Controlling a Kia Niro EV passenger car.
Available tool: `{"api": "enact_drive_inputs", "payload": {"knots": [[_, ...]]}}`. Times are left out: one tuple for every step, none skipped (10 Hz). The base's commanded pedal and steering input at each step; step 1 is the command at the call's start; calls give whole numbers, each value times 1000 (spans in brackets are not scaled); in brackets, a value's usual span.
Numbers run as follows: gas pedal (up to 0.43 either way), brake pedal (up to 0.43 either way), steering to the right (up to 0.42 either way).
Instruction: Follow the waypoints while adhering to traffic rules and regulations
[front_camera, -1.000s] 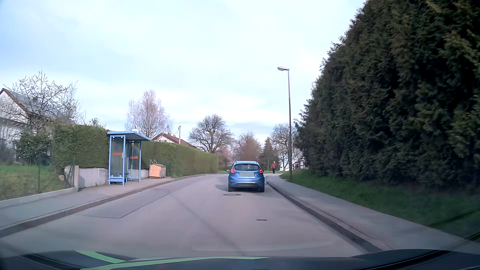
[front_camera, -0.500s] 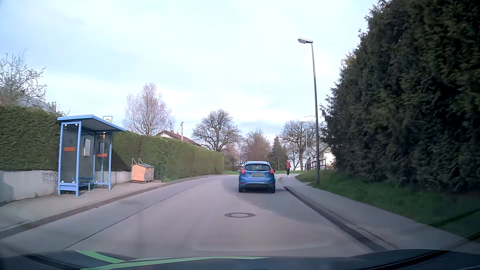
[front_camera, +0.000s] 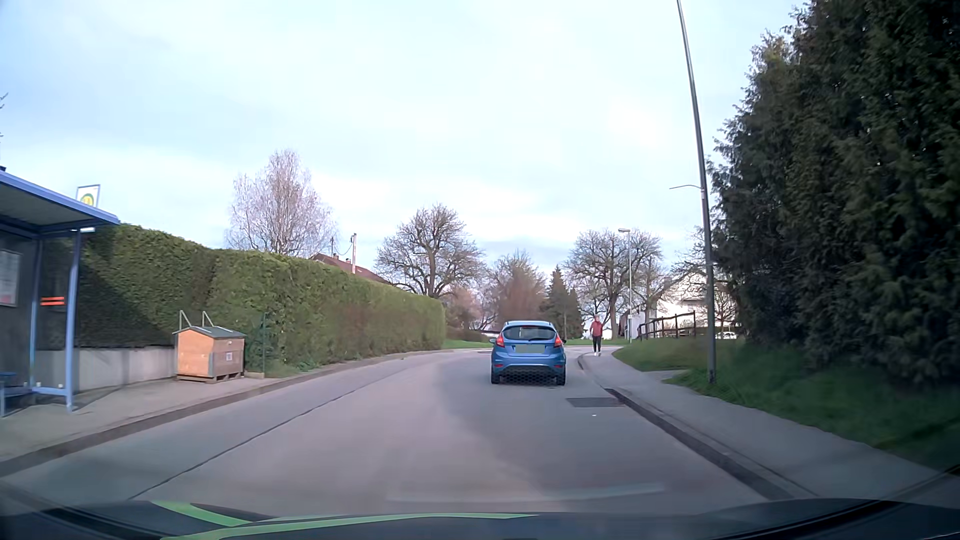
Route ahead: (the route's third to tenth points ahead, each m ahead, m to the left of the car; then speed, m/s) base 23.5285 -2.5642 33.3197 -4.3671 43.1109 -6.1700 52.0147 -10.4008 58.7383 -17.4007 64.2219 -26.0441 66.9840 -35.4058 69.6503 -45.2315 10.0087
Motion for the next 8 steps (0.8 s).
{"api": "enact_drive_inputs", "payload": {"knots": [[20, 0, 18], [20, 0, 18], [39, 0, 18], [39, 0, 19], [67, 0, 19], [87, 0, 20], [87, 0, 21], [98, 0, 23]]}}
